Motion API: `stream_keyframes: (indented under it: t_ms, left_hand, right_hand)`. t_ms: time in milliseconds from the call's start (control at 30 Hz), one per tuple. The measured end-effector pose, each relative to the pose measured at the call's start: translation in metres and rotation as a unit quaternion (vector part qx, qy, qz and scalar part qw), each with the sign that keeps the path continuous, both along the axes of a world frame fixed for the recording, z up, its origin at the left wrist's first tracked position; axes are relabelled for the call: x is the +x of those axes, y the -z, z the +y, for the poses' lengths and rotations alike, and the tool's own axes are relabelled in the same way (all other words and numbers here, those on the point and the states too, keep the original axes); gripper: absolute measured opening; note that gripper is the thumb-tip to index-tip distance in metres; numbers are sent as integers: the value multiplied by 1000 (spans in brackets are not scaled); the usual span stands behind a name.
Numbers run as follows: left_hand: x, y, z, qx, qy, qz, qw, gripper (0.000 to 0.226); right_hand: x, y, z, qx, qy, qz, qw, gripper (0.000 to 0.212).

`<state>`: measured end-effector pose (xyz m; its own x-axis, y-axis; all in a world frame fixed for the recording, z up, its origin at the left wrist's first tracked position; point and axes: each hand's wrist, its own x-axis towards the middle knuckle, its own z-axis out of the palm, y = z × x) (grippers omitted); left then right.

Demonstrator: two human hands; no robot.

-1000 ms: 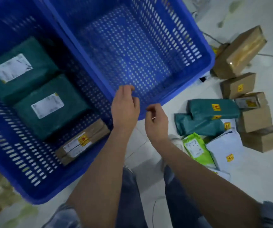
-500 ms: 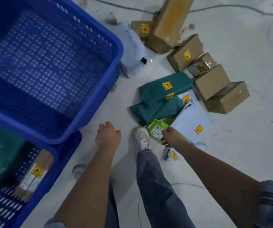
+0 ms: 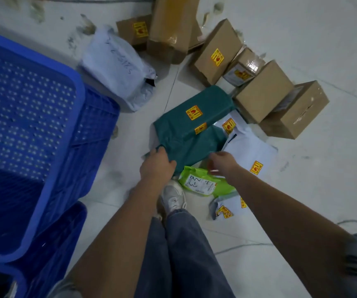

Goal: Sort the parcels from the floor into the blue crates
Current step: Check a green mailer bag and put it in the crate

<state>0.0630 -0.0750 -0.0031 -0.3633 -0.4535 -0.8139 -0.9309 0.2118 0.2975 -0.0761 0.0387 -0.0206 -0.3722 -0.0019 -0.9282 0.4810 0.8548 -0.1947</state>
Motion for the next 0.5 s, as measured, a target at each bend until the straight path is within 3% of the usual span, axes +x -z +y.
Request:
stream_keyframes:
  t_ms: [167,267,367,500]
  left_hand:
    - [-13,61,8,-47,56,52,996,40]
    - [-3,94,8,-75,8,81,994,45]
    - [18,117,13,-71,7,107,992,46]
    - [50,135,12,-14,-88,118,989,48]
  right_hand:
    - [-19,66,-29,9,78,-9,997,22]
    - [-24,103,-46,1,112,10,994,27]
    - [-24,127,-60,-10,145,0,989,53]
    - [-17,144,-65,-23,169,-23,985,56]
